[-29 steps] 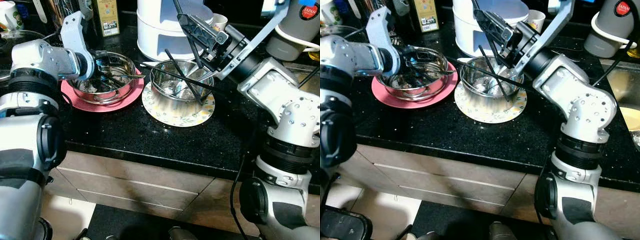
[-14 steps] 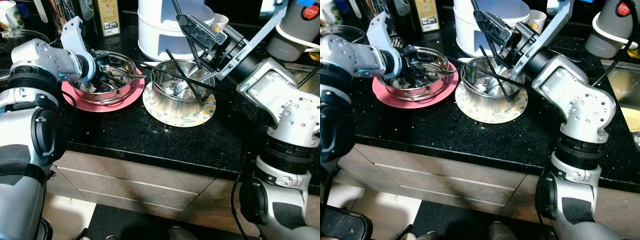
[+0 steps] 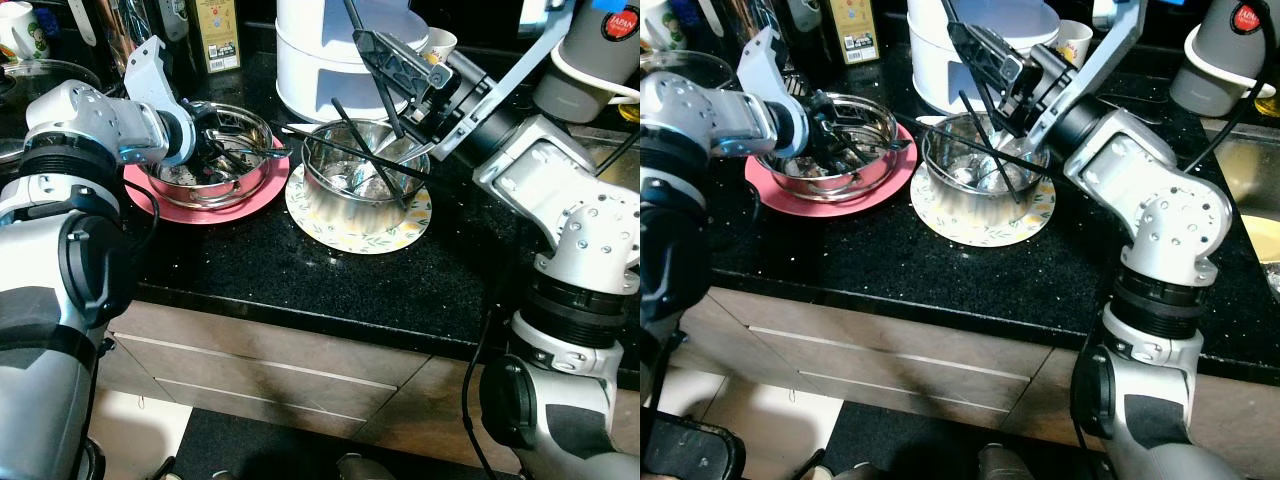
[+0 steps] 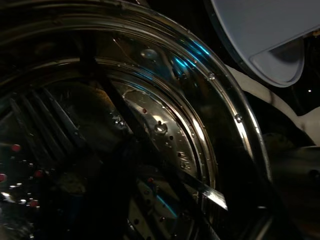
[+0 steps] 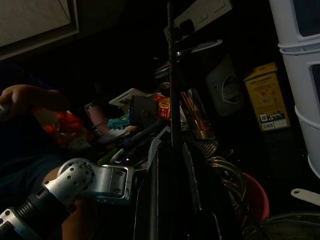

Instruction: Kitchen organization

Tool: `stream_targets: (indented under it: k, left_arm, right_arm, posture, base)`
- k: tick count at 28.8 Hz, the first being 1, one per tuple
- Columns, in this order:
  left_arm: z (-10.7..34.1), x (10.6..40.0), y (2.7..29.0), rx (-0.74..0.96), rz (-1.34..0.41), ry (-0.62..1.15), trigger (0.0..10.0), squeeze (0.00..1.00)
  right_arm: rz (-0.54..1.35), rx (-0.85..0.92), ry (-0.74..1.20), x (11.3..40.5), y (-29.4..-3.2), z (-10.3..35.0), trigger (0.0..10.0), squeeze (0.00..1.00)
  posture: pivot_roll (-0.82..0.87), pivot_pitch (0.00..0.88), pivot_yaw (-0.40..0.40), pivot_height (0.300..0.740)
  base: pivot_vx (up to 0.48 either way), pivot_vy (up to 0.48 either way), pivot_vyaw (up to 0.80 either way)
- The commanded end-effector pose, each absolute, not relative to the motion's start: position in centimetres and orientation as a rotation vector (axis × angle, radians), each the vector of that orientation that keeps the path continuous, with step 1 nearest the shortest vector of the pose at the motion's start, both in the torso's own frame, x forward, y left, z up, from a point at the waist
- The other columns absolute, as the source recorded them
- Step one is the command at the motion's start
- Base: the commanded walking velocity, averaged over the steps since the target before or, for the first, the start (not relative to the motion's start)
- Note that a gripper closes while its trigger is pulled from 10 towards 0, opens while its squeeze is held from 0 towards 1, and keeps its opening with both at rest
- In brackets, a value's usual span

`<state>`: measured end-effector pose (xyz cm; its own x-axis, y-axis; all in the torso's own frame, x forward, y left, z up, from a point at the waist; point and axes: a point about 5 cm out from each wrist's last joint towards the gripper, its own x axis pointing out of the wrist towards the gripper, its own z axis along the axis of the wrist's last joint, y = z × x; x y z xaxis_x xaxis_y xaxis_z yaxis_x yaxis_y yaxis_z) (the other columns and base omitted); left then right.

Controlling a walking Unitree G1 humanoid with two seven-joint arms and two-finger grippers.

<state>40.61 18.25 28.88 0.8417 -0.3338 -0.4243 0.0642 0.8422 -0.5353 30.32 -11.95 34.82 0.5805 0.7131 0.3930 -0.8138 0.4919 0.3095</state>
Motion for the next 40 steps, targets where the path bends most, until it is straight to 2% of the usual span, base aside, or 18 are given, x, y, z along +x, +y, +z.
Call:
stream_targets:
  k: [1,2,4,9,23,24,27,30,32,34,40]
  left_arm:
    - [28.3,40.6,17.9,-0.550,-0.226,0.564,1.8,0.00]
    - [28.1,40.6,17.9,-0.551,-0.225,0.569,1.2,0.00]
    - [27.8,40.5,17.8,-0.560,-0.224,0.575,0.5,0.00]
    - [27.9,40.6,17.8,-0.568,-0.220,0.572,0.0,0.00]
    - [28.5,40.7,17.7,-0.580,-0.215,0.546,0.0,0.00]
    - [28.6,40.7,17.8,-0.578,-0.212,0.541,0.4,0.00]
    - [29.5,40.7,18.1,-0.537,-0.178,0.507,0.8,0.00]
    - [30.0,40.5,17.4,-0.550,-0.224,0.516,0.8,0.00]
    - [30.4,39.9,15.7,-0.591,-0.338,0.567,0.3,0.00]
    - [30.6,39.3,14.4,-0.597,-0.413,0.609,0.2,0.00]
    - [30.3,38.1,14.1,-0.589,-0.450,0.643,0.0,0.00]
  right_arm:
    - [0.953,0.485,-0.224,30.1,-11.8,35.1,10.0,0.00]
    - [0.952,0.485,-0.223,30.1,-11.8,35.1,10.0,0.00]
    - [0.949,0.485,-0.221,30.2,-11.8,35.1,10.0,0.00]
    - [0.944,0.486,-0.222,30.2,-11.8,35.3,10.0,0.00]
    - [0.948,0.491,-0.226,30.2,-11.9,35.5,10.0,0.00]
    - [0.949,0.491,-0.226,30.2,-11.9,35.5,10.0,0.00]
    - [0.954,0.488,-0.228,30.1,-11.8,35.6,10.0,0.00]
    - [0.956,0.487,-0.228,30.1,-11.8,35.6,10.0,0.00]
    - [0.957,0.485,-0.228,30.1,-11.8,35.6,10.0,0.00]
    - [0.957,0.484,-0.228,30.1,-11.8,35.7,10.0,0.00]
    - [0.962,0.490,-0.225,30.1,-11.8,35.6,10.0,0.00]
  posture:
    - [0.04,0.125,-0.048,0.740]
    - [0.04,0.128,-0.049,0.740]
    - [0.04,0.130,-0.050,0.740]
    - [0.04,0.132,-0.049,0.740]
    - [0.04,0.134,-0.051,0.740]
    - [0.04,0.135,-0.052,0.740]
    - [0.04,0.137,-0.050,0.740]
    - [0.04,0.138,-0.052,0.740]
    - [0.04,0.139,-0.051,0.740]
    - [0.04,0.140,-0.054,0.740]
    - [0.05,0.142,-0.055,0.740]
  base:
    - [0.000,0.000,0.00]
    - [0.000,0.000,0.00]
    - [0.000,0.000,0.00]
    - [0.000,0.000,0.00]
    - [0.000,0.000,0.00]
    - [0.000,0.000,0.00]
    - [0.000,0.000,0.00]
    - [0.000,0.000,0.00]
    - [0.000,0.000,0.00]
    - [0.000,0.000,0.00]
    - [0.000,0.000,0.00]
